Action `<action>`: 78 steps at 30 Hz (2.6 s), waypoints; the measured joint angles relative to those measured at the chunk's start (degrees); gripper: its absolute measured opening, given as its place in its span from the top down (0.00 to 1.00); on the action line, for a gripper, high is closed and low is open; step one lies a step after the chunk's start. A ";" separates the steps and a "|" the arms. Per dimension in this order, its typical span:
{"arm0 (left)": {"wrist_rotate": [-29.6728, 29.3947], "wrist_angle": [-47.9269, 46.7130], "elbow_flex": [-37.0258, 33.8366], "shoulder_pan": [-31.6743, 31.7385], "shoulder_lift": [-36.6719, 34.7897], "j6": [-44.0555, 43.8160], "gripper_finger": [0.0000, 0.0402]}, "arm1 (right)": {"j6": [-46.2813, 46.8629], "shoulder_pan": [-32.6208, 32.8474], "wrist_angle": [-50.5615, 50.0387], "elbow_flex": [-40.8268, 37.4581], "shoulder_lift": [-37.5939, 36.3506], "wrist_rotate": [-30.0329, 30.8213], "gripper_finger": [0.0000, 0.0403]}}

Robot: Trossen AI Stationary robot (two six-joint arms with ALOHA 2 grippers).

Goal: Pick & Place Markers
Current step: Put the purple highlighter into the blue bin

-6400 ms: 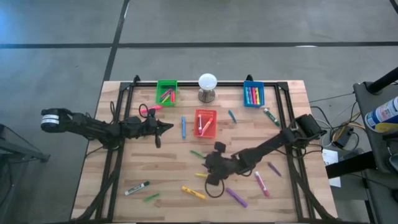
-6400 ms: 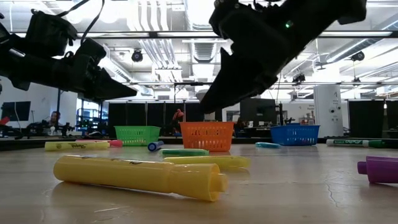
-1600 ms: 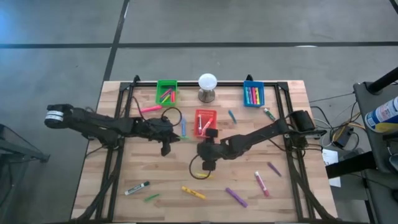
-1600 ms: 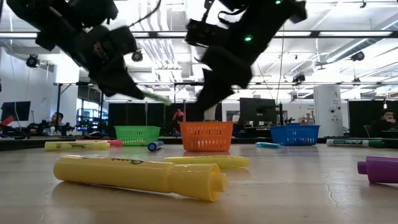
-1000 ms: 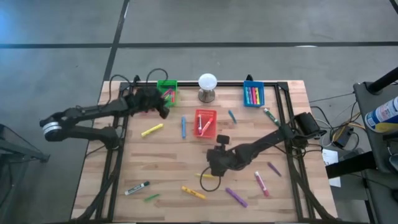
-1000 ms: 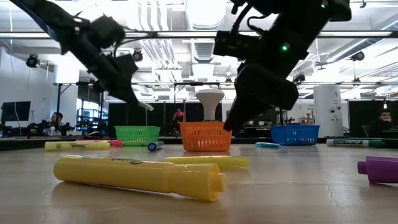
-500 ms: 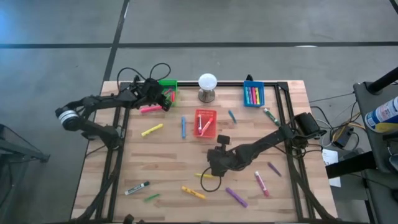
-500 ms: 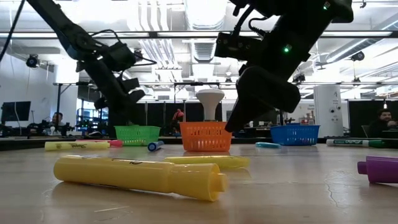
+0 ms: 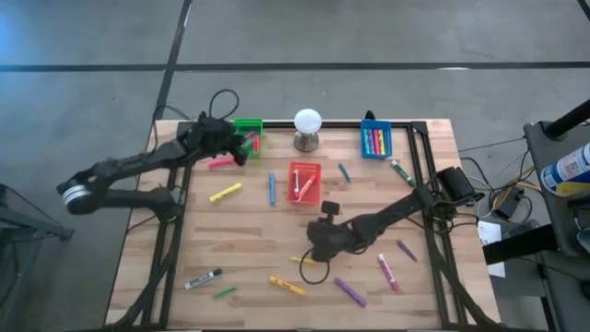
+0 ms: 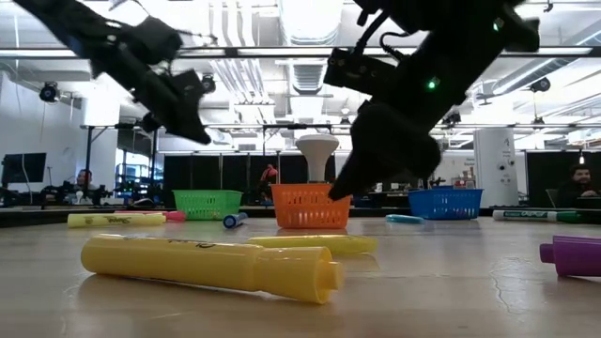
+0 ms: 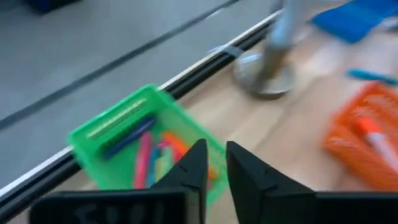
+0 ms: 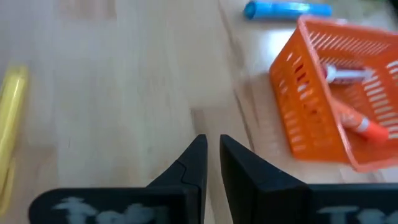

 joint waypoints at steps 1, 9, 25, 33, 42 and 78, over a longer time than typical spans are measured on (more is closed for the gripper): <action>0.57 1.24 -1.49 -1.02 -2.05 -0.48 0.90 | -0.03 -0.02 3.20 -1.24 0.00 0.64 0.91; 5.75 22.07 -17.38 -9.57 -14.83 -1.98 0.99 | 1.27 -1.55 16.07 -7.30 0.02 -3.79 0.91; 14.62 52.95 -34.44 -11.53 -17.37 -0.99 1.00 | 11.32 2.06 -20.60 11.19 -0.37 -10.42 0.89; 14.59 52.57 -34.46 -11.51 -17.37 -1.00 1.00 | 31.46 9.60 -38.62 17.92 -0.37 -19.41 0.73; 14.57 51.22 -34.51 -11.51 -17.35 -2.22 1.00 | 54.35 18.85 -42.21 17.57 -0.37 -25.33 0.58; 14.51 49.82 -34.62 -11.51 -16.89 -2.55 1.00 | 54.69 18.74 -34.52 16.17 7.30 -30.33 0.72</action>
